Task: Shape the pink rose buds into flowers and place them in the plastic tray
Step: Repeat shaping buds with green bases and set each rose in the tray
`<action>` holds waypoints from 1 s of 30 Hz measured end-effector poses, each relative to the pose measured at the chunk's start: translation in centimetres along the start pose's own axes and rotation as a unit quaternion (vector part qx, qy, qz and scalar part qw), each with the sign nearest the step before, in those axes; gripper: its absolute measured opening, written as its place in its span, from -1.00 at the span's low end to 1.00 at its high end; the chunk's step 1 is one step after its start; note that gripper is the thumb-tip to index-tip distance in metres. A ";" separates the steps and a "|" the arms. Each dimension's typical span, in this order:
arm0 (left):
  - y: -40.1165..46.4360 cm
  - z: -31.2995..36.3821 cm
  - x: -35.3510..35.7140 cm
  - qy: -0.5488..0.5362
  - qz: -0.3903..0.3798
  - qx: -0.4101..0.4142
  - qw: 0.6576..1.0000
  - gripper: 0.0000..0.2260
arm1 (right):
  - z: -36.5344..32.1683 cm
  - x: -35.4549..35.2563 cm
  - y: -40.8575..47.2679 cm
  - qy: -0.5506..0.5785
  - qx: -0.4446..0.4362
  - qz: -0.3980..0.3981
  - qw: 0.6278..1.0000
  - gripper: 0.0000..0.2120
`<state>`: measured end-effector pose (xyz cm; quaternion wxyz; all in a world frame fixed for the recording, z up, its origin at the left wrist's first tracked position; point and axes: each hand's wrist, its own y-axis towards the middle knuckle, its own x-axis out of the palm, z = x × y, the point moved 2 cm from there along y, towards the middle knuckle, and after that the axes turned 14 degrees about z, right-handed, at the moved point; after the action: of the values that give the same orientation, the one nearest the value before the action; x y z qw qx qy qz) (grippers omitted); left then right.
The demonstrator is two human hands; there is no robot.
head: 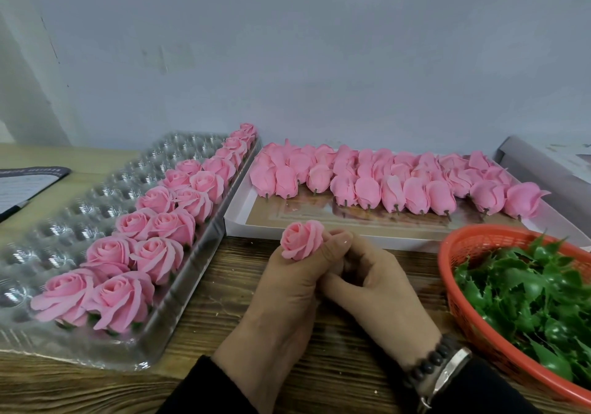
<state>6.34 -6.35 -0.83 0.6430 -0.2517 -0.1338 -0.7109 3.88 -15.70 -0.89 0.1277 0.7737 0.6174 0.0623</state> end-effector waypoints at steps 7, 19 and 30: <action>-0.1 -0.1 0.1 0.023 0.002 0.016 1.000 -0.82 | -0.2 -0.2 0.0 0.023 0.018 0.021 0.999 -0.61; 0.4 0.9 -0.7 0.144 0.085 0.131 0.977 -0.88 | 0.5 -1.1 0.5 0.017 0.006 0.057 0.998 -0.64; -1.0 -0.3 1.0 0.357 -0.012 0.255 0.898 -0.82 | -0.4 -0.3 -0.3 -0.052 -0.127 0.090 0.986 -0.64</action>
<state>5.27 -7.26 -0.42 0.6814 0.1935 -0.0751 -0.7019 3.44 -15.83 -0.52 0.2510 0.8058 0.5246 0.1114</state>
